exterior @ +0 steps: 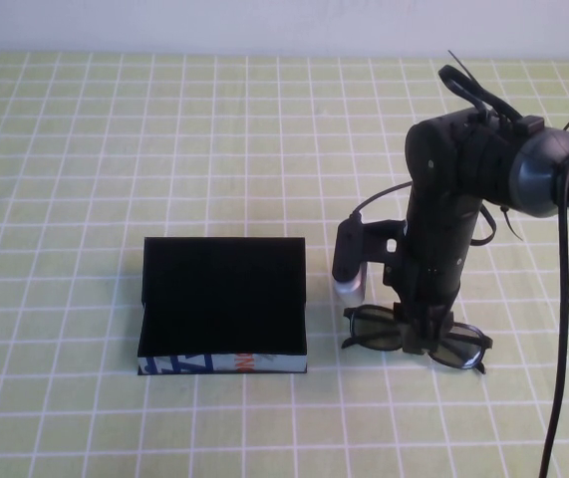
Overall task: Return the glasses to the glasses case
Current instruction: Pick up the glasses from the table, then place the glasses in the glasses case
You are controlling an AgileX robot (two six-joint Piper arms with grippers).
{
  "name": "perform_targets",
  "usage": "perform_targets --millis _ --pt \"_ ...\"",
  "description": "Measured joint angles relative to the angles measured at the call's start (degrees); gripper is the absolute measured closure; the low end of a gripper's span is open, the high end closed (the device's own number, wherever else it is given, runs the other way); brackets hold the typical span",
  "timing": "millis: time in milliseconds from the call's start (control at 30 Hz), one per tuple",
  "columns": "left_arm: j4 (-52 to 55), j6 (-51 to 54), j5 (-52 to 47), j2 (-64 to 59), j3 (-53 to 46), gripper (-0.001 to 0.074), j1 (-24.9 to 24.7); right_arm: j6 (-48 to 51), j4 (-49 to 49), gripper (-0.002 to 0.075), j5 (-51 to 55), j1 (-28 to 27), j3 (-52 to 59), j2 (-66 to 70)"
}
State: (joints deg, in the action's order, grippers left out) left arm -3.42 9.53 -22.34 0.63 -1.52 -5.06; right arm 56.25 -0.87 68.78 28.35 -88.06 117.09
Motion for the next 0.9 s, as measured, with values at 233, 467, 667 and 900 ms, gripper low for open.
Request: perform_targets --millis 233,467,667,900 --pt "0.00 0.00 0.00 0.00 0.00 0.0737 0.00 0.00 -0.26 0.0650 0.77 0.00 -0.09 -0.03" --pt "0.00 0.00 0.00 0.00 0.00 0.0737 0.00 -4.16 0.87 0.0657 0.71 0.00 -0.09 -2.44" --pt "0.00 0.00 0.00 0.00 0.00 0.0737 0.00 -7.26 2.97 0.0657 0.82 5.10 -1.91 -7.28" --pt "0.00 0.00 0.00 0.00 0.00 0.0737 0.00 -6.16 4.11 0.0658 1.30 14.57 -12.46 -5.84"
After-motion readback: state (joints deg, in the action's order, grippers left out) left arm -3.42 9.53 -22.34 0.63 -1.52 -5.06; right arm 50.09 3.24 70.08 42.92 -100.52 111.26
